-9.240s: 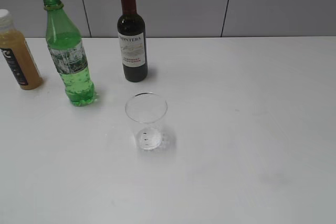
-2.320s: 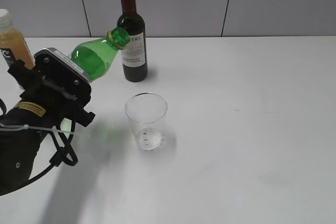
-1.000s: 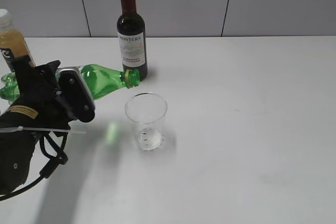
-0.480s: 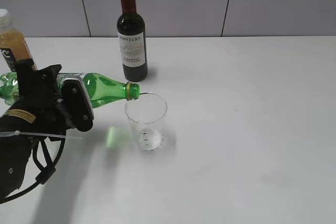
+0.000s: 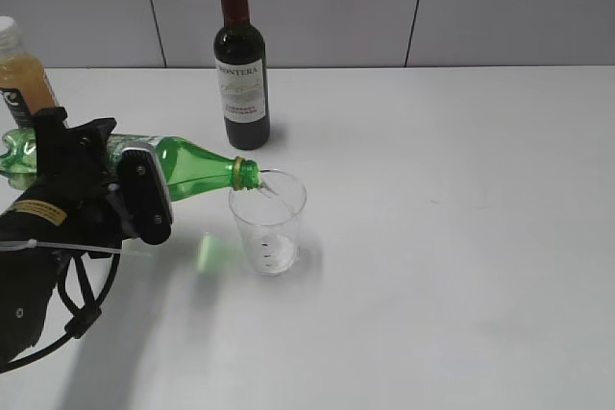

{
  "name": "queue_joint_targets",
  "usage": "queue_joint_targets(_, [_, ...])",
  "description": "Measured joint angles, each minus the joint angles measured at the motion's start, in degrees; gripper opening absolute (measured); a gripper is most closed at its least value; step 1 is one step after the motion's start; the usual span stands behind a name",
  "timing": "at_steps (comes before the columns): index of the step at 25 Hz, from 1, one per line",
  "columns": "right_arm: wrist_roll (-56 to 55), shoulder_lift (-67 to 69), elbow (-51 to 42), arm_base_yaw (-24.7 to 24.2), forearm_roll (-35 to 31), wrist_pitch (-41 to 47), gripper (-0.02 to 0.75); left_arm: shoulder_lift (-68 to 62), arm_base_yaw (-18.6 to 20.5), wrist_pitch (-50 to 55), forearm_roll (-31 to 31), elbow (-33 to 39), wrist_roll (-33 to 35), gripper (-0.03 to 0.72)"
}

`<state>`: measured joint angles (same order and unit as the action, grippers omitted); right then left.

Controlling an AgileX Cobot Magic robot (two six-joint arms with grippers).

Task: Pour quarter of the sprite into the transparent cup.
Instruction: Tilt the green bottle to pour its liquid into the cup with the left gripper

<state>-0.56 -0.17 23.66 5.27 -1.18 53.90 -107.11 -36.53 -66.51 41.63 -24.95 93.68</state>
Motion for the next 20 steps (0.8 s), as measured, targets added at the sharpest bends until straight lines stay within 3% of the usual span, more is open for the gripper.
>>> queue_joint_targets(20, [0.01, 0.0, 0.0, 0.0, 0.0, 0.0, 0.584, 0.0, 0.0, 0.0, -0.07, 0.0, 1.88, 0.462])
